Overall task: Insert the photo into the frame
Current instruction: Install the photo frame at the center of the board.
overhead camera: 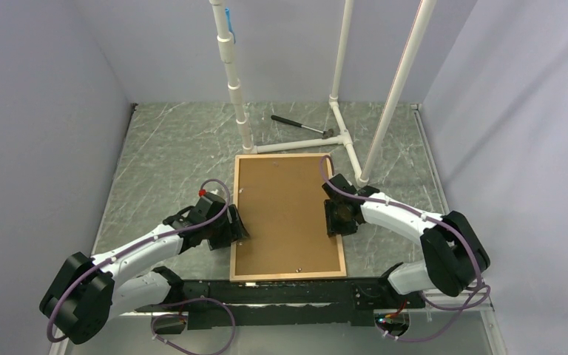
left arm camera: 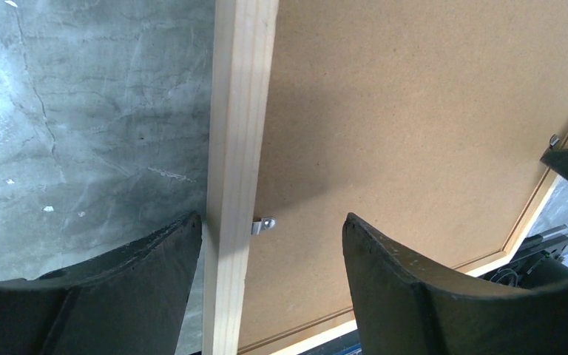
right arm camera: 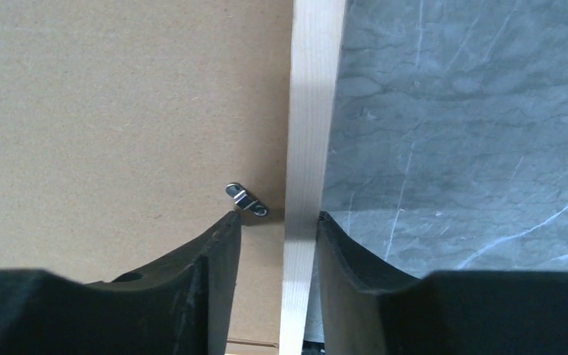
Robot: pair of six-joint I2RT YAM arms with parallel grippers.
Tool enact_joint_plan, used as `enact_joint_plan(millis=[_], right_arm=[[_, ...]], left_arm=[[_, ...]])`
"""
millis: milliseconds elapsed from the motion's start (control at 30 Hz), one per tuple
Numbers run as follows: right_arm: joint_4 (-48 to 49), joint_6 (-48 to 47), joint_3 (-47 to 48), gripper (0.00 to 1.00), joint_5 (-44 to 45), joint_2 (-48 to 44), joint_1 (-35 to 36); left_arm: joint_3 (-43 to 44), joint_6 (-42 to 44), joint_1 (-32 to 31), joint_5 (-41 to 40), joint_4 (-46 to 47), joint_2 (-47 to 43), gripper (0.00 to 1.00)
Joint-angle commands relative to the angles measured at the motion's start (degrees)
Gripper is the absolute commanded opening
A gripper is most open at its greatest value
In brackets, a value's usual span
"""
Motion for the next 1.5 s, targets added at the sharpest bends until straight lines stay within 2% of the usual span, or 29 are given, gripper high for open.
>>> enact_joint_plan(millis=[0,233,333,367,500,600,700,800,933,1133,1333,1467], right_arm=[[2.01,0.81,1.82,0.35,4.84,2.70,0.30],[2.13,1.14,2.36,0.04,6.12,2.79,0.29],[1.96,0.53,2.69,0.01,5.04,1.96,0.28],[1.82,0.37,2.67,0.06,4.50,1.29,0.34],[0.67,-0.09,2.67,0.45,2.56,-2.61,0.33],[1.10,-0.64,2.18,0.65,0.81,-5.44,0.34],[1.83,-0.91,1.96,0.77,0.31,-4.72,0.36],[2.40,-1.06,2.13,0.78,2.06,-1.21,0.40],[2.72,-0.72,2.23,0.72,2.96,2.87,0.38],[3.90,-0.84,1.37,0.64,3.67,3.63,0.36],[2.38,-0.75,3.26,0.32,5.78,6.39,0.36],[2.68,0.00,3.12,0.15,5.62,5.89,0.44]], left_arm=[[-0.37,1.28,0.19,-1.07,-1.60,1.16,0.75],[-0.65,1.46,0.20,-1.10,-1.53,0.93,0.75],[-0.56,1.58,0.17,-1.26,-1.94,0.84,0.75],[-0.54,1.59,0.14,-1.26,-2.05,0.70,0.75],[-0.70,1.51,0.21,-1.35,-2.33,0.04,0.75],[-0.71,1.55,0.17,-1.32,-2.41,-0.02,0.75],[-0.42,1.88,0.20,-1.16,-2.58,0.43,0.75],[0.32,2.73,0.13,-1.29,-2.77,1.45,0.75],[1.47,3.27,0.15,-1.14,-2.59,3.80,0.75],[0.44,2.79,0.14,-0.18,0.04,5.67,0.75],[-0.38,2.33,0.14,0.10,0.67,5.14,0.75],[0.77,3.14,0.18,-0.59,-0.73,5.75,0.75]])
